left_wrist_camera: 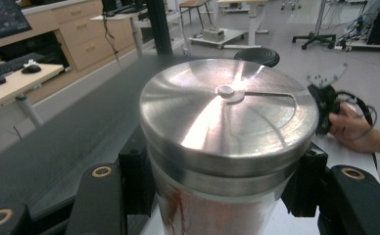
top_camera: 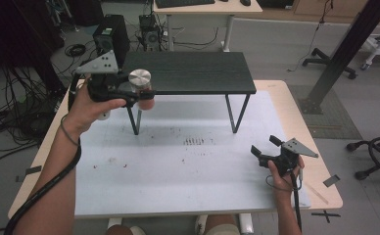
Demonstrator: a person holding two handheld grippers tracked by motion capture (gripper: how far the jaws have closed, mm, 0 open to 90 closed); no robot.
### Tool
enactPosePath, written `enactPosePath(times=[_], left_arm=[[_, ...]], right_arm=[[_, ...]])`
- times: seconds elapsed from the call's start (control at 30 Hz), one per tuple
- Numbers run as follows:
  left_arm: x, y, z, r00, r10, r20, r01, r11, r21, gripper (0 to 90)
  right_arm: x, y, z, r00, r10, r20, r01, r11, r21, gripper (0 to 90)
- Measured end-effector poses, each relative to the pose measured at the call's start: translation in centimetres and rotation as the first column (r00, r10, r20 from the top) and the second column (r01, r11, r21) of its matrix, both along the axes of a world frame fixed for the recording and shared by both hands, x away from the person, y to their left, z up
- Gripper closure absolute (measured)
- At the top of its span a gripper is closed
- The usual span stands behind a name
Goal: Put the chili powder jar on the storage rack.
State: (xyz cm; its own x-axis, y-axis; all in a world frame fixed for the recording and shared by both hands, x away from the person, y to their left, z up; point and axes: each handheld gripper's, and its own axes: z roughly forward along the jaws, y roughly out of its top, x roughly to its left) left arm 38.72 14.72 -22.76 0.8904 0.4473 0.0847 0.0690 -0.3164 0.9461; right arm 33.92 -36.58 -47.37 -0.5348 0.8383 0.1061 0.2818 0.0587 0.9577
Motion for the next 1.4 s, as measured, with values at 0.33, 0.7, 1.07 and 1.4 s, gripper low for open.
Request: enactPosePath(times=[0.33,0.7,1.07,1.4], left_arm=[[4.4,-2.4,2.5,1.0000,-0.002,0.006,0.002,1.0000,-0.001,42.6],[8.9,-5.1,1.5,0.9989,0.021,-0.041,-0.022,0.9994,-0.025,42.3],[11.3,-7.0,-0.1,0.9959,0.049,-0.075,-0.051,0.9984,-0.023,42.3],[11.6,-7.0,-1.0,0.9937,0.063,-0.093,-0.067,0.9970,-0.038,42.4]], right_arm=[[0.0,0.1,0.0,1.0000,0.008,-0.003,-0.008,1.0000,0.000,5.7],[0.0,0.0,0.0,1.0000,0.003,0.003,-0.003,1.0000,0.005,5.7],[0.0,-0.1,0.0,1.0000,0.001,0.004,-0.001,0.9999,0.010,5.7],[0.0,-0.1,0.0,1.0000,0.002,0.007,-0.002,0.9999,0.010,5.6]])
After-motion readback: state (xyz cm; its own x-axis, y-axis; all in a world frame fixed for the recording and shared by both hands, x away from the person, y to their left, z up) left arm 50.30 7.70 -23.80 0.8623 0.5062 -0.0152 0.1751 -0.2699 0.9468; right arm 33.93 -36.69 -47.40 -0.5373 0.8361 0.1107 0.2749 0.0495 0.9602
